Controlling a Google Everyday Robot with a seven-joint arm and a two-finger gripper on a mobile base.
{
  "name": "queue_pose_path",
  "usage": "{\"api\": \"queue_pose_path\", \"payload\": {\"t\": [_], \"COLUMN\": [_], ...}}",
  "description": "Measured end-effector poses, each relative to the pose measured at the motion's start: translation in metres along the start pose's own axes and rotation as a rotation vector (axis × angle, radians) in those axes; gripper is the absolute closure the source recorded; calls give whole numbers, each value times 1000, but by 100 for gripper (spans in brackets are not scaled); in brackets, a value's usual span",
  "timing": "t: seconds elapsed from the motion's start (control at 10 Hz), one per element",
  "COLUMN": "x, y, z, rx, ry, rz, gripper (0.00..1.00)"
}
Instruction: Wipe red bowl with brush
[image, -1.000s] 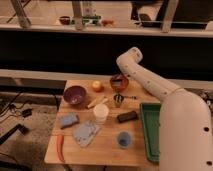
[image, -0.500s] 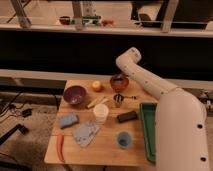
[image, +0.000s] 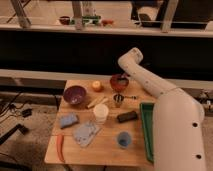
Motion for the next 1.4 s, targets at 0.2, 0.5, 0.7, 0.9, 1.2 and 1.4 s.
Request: {"api": "queue_pose_path", "payload": {"t": [0.2,0.5,0.7,0.9,1.2,1.4], "x": [5,5,6,1,-17,-33], "y": [0,-6,-10,-16,-26,-34], "z": [6,17,23,28,33,34], "rx": [-12,-18,-19,-11,2,13], "ry": [14,26,30,26,12,-7], "rz": [1,-17,-21,-29,-50,-62], "gripper": [97,97,97,97,97,97]}}
